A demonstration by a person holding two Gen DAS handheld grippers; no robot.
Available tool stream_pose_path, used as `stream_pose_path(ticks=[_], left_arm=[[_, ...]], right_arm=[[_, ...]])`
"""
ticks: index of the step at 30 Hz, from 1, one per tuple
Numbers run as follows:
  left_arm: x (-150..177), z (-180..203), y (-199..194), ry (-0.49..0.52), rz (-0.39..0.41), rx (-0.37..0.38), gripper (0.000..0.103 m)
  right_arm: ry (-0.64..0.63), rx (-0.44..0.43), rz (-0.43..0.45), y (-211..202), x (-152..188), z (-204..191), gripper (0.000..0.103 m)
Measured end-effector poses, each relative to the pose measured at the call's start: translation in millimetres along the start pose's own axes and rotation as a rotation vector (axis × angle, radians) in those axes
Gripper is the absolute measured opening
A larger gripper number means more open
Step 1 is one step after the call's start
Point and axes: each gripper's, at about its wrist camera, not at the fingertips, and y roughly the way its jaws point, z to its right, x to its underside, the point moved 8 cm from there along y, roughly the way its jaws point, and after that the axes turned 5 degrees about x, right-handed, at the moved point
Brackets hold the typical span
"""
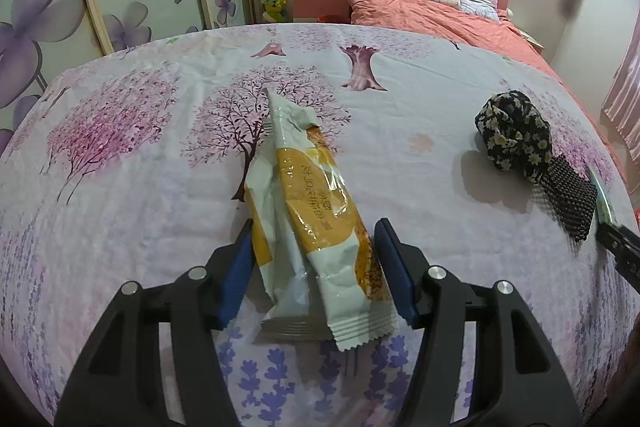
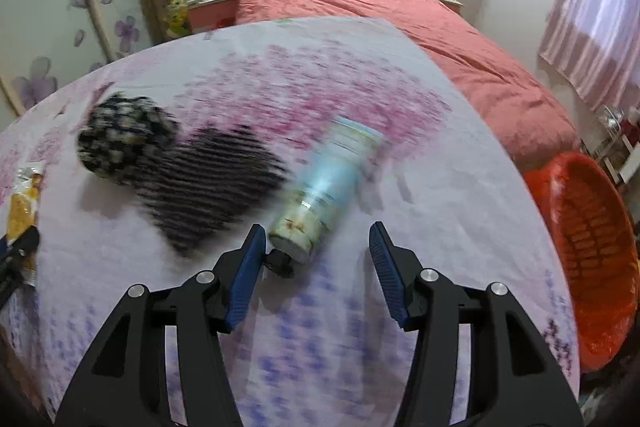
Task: Collect trash
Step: 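Grasp the yellow snack wrapper with the left tool while the right tool grasps the light blue tube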
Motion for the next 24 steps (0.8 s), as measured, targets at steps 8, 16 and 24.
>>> stream_pose_path(ticks=[8,16,24], left_arm=[[0,0,0,0.0,0.0,0.002,0.058],[0,0,0,-0.001,0.0,0.002,0.058],[0,-1,0,0.0,0.0,0.002,0.058]], right_arm=[[0.086,-0.084,0.025,-9,1,32,0.054],[-0.021,-0.073,0.042,5,-19,4,0.053],[-0.068,-0.07,0.037,1,-10,2,0.036]])
